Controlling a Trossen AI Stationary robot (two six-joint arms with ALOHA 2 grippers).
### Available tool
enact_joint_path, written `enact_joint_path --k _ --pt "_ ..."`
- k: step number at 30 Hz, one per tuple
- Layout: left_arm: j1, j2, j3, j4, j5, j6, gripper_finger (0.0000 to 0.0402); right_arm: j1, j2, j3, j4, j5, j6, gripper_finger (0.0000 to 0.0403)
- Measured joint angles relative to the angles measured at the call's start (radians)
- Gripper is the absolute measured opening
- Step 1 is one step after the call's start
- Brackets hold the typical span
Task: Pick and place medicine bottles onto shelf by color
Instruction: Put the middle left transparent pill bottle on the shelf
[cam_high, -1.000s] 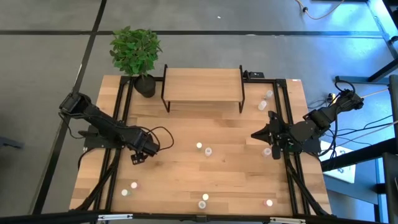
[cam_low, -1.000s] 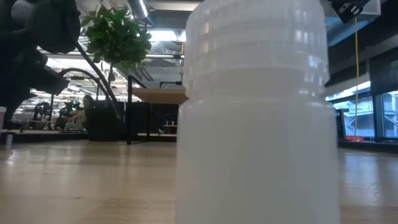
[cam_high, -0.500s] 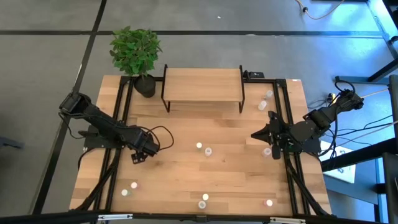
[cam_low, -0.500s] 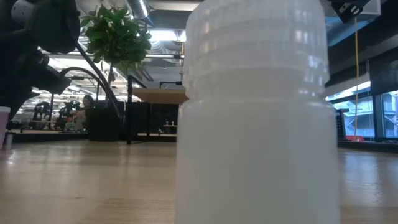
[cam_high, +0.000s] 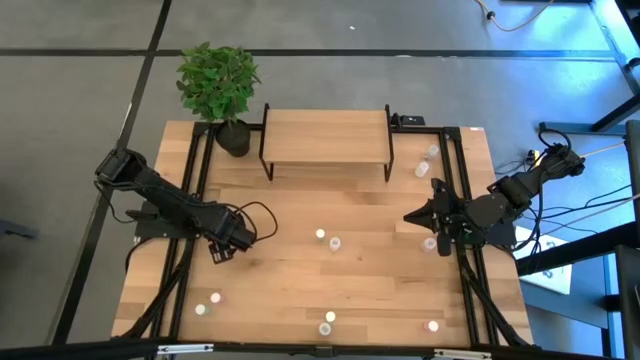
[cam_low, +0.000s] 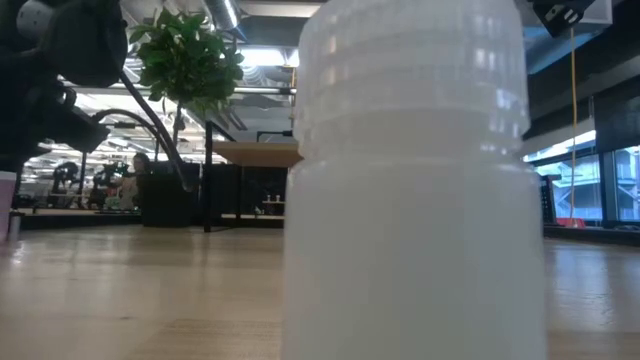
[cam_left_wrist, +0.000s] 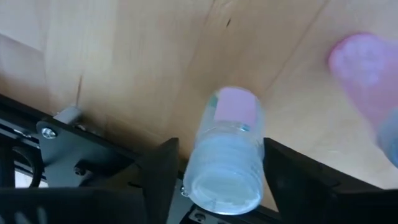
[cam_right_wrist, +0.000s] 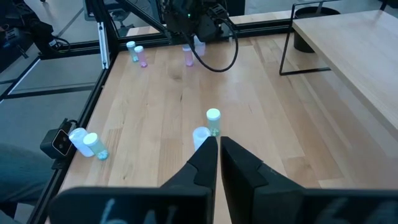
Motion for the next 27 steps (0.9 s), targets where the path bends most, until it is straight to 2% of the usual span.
enact_joint_path --k 8,14,27 --pt "0.0 0.0 0.001 0.0 0.018 -0.024 0.016 0.0 0.0 0.0 0.0 0.0 0.0 0.0023" --pt "0.0 0.0 0.016 -0.015 0.018 -0.04 0.015 0.0 0.0 0.0 0.0 0.0 0.0 0.0023" --pt "0.001 0.0 0.249 -0.311 -0.025 -0.085 0.0149 0.0 0.0 0.0 0.0 0.0 0.0 0.0023"
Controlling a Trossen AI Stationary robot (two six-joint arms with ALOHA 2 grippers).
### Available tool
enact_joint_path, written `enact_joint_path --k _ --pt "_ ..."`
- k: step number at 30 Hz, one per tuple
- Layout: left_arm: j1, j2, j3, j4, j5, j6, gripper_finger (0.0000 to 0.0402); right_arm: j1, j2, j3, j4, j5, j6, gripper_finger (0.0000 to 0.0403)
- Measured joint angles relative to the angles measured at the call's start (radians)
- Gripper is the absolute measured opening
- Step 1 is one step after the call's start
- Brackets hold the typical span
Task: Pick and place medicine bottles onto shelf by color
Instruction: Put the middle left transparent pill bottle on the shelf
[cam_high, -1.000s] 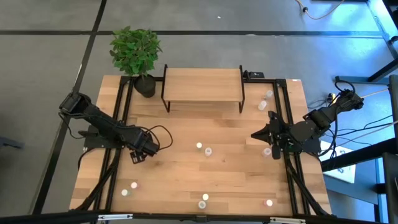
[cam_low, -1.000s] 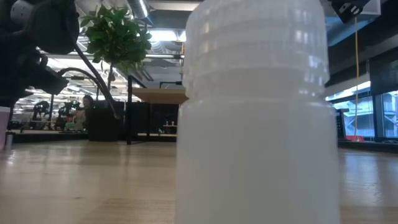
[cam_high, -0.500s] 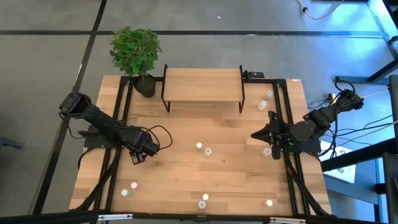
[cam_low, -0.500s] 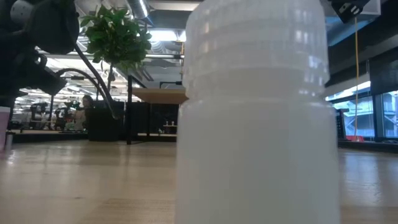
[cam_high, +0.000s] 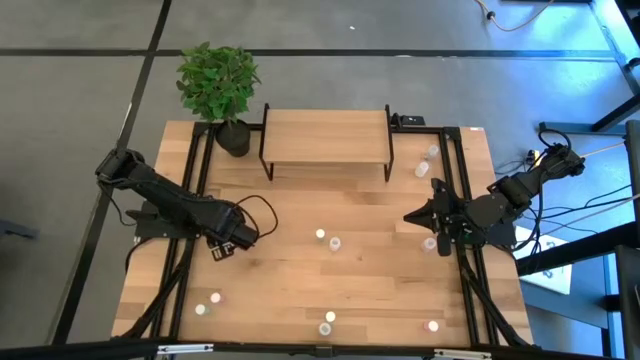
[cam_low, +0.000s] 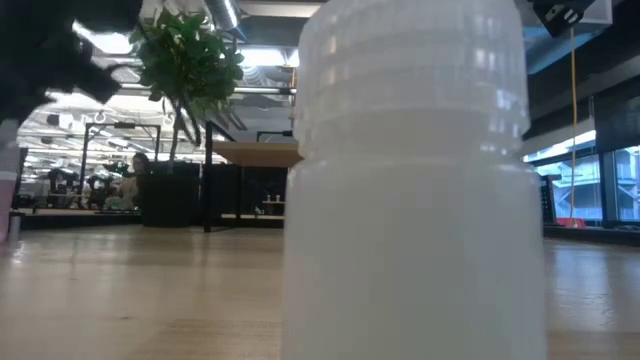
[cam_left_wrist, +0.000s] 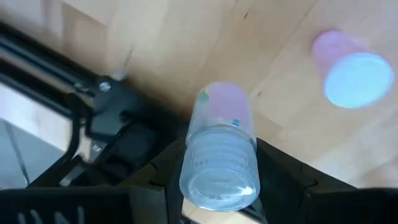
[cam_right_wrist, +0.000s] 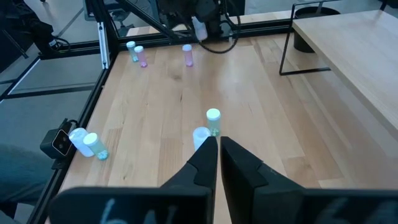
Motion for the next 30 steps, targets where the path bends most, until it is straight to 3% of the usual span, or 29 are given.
enact_joint_path --k 6,12,17,30 --pt "0.002 0.0 0.15 -0.076 -0.085 -0.036 0.0149 0.0 0.0 0.0 0.0 0.0 0.0 0.0023" --pt "0.044 0.002 0.263 -0.046 -0.153 0.004 0.0149 0.0 0.0 0.0 0.0 0.0 0.0 0.0023" --pt "0.102 0.06 0.344 -0.022 -0.204 0.124 0.0149 0.0 0.0 0.0 0.0 0.0 0.0 0.0023" --pt "0.241 0.357 0.615 0.061 -0.248 0.557 0.0149 0.0 0.0 0.0 0.0 0.0 0.0 0.0023"
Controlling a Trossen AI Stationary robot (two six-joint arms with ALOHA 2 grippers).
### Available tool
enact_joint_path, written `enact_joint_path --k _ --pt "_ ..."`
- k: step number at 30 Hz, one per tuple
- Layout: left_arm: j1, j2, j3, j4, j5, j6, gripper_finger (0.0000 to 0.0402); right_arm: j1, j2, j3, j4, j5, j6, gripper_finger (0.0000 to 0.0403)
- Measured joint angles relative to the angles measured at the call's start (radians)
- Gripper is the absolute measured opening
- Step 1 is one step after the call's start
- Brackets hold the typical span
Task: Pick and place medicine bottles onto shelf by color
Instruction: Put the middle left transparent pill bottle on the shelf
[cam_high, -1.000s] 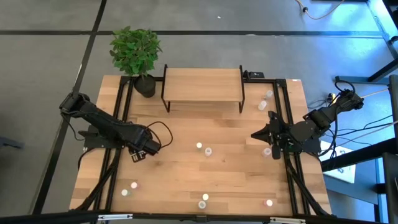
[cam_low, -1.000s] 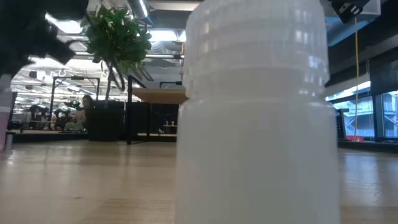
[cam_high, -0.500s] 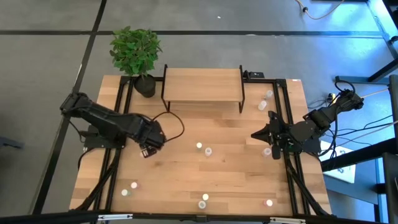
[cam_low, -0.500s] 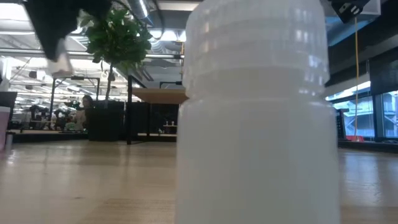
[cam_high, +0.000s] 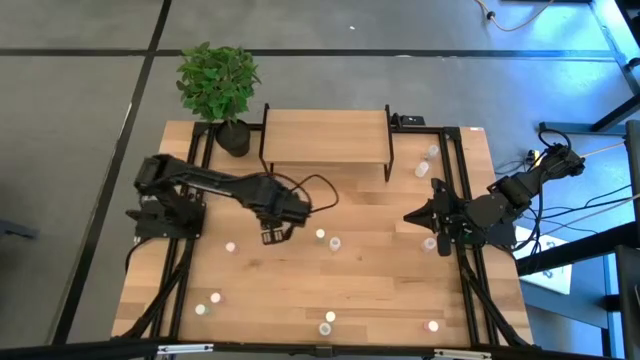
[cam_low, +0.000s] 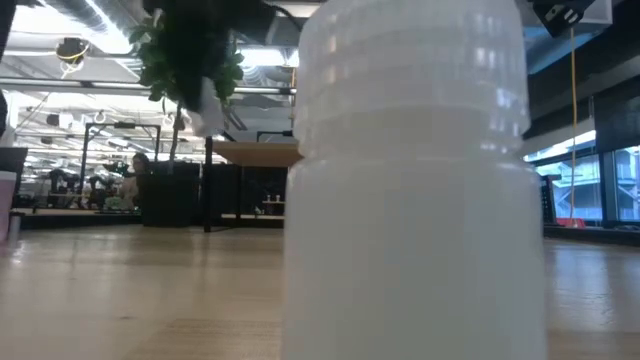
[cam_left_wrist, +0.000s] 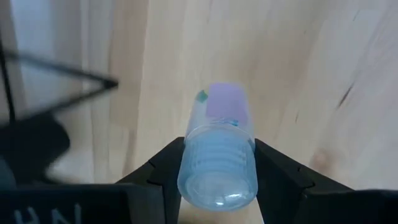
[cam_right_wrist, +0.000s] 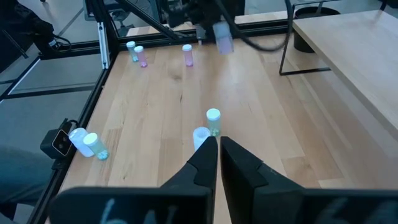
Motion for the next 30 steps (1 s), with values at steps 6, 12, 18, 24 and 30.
enact_joint_path --k 6,12,18,24,30 --pt "0.073 0.065 0.009 0.103 0.056 0.142 0.0149 0.0 0.0 0.0 0.0 0.0 0.0 0.0023" --pt "0.126 0.111 0.009 0.151 0.095 0.217 0.0148 0.0 0.0 0.0 0.0 0.0 0.0 0.0023" --pt "0.144 0.17 0.009 0.153 0.107 0.245 0.0148 0.0 0.0 0.0 0.0 0.0 0.0 0.0023" --pt "0.143 0.233 0.009 0.164 0.118 0.277 0.0148 0.0 0.0 0.0 0.0 0.0 0.0 0.0023" --pt "0.142 0.239 0.009 0.196 0.119 0.296 0.0149 0.0 0.0 0.0 0.0 0.0 0.0 0.0023"
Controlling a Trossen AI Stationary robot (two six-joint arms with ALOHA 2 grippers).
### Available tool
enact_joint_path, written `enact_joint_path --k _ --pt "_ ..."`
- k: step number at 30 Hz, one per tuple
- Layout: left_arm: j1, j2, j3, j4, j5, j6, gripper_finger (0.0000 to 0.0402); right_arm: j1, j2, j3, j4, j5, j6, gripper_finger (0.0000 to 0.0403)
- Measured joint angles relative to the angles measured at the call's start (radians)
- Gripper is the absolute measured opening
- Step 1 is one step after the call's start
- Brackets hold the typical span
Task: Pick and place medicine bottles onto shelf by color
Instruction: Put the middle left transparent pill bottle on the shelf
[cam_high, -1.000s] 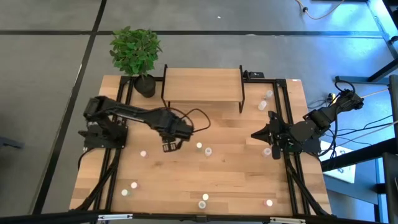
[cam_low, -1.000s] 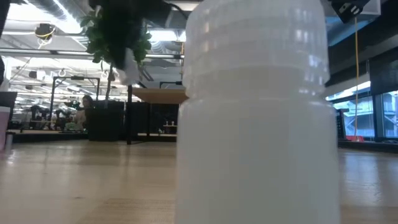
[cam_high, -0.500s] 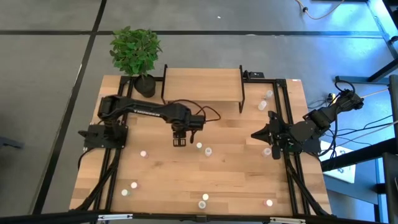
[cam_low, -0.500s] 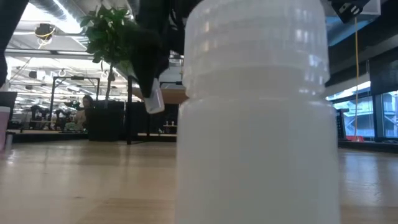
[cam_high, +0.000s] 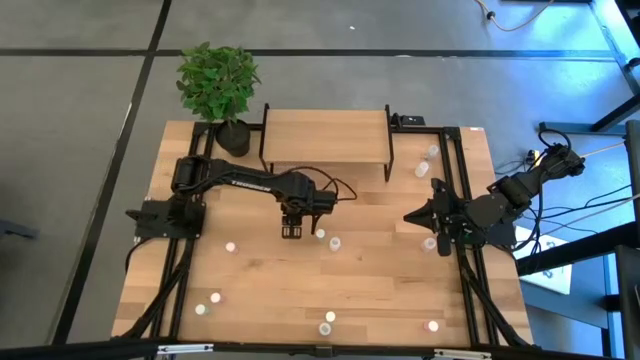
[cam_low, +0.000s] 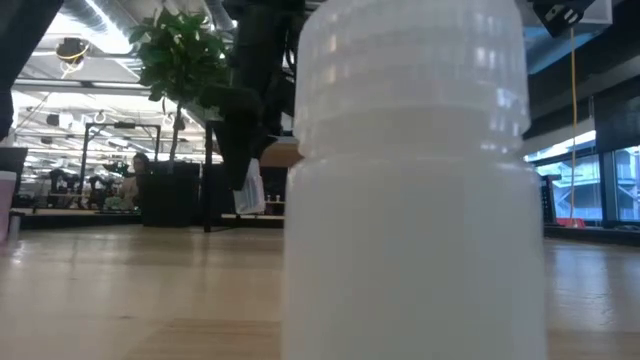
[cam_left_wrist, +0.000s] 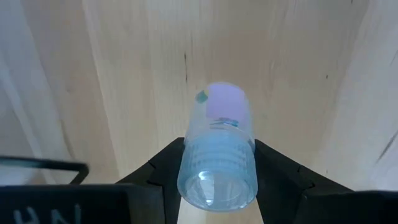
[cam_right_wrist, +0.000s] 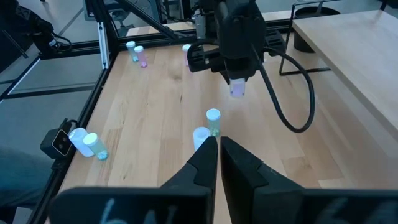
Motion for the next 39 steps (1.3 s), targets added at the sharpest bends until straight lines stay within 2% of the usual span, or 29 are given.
enact_joint_path --k 6,18,29,39 --pt "0.0 0.0 0.0 0.023 0.037 0.005 0.0149 0.0 0.0 0.0 0.0 0.0 0.0 0.0023" --pt "0.0 0.0 0.0 0.022 0.034 -0.001 0.0149 0.0 0.0 0.0 0.003 0.001 -0.008 0.0023" --pt "0.0 0.0 0.0 0.021 0.037 -0.005 0.0149 0.0 0.002 0.002 -0.002 0.284 -0.054 0.0023" --pt "0.0 0.0 0.0 0.01 0.064 -0.003 0.0149 -0.001 0.006 0.001 -0.009 0.299 -0.052 0.0023"
